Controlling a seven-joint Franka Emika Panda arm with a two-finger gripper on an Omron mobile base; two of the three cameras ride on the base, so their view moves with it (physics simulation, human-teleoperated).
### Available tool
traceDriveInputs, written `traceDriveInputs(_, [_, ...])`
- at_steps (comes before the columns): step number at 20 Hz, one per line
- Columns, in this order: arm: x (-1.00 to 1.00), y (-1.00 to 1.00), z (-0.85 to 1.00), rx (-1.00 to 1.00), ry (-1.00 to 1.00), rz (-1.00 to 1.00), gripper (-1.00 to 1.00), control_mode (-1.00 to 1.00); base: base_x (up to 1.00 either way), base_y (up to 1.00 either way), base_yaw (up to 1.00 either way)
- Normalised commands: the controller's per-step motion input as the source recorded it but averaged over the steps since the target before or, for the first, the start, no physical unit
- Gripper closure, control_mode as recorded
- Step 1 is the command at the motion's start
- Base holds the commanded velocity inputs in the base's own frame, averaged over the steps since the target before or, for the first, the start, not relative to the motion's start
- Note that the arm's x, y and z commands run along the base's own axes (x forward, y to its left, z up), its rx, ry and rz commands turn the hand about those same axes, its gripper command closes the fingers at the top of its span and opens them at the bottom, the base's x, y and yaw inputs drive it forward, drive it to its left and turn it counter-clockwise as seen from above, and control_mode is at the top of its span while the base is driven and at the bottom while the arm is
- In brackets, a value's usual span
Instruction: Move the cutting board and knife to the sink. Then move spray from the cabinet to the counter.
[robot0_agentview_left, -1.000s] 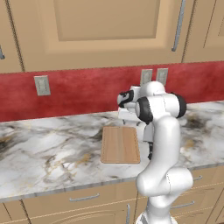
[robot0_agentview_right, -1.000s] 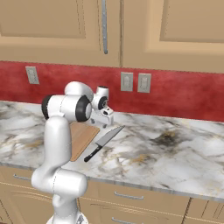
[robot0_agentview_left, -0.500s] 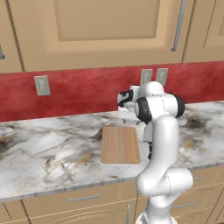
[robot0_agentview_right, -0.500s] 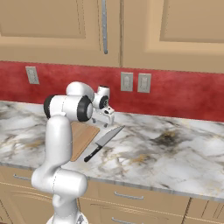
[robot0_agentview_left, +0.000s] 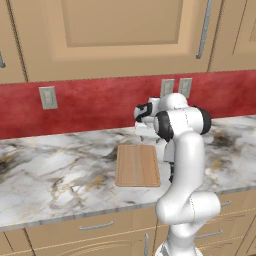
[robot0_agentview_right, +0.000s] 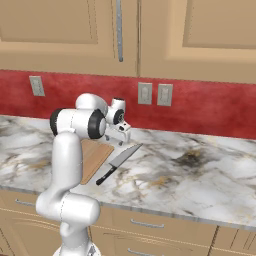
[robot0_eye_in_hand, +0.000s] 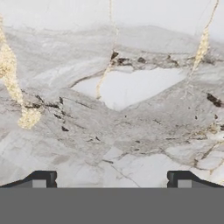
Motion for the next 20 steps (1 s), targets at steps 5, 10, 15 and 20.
traceDriveInputs(5, [-0.10, 0.00, -0.01, 0.00, 0.00, 0.00, -1.00, -1.00, 0.00, 0.00, 0.00])
traceDriveInputs(10, [-0.16, 0.03, -0.01, 0.00, 0.00, 0.00, -1.00, -1.00, 0.00, 0.00, 0.00])
traceDriveInputs(15, [-0.13, 0.06, -0.02, -0.01, 0.00, 0.00, -1.00, -1.00, 0.00, 0.00, 0.00])
traceDriveInputs(20, [-0.10, 0.11, -0.03, -0.01, 0.00, 0.00, -1.00, -1.00, 0.00, 0.00, 0.00])
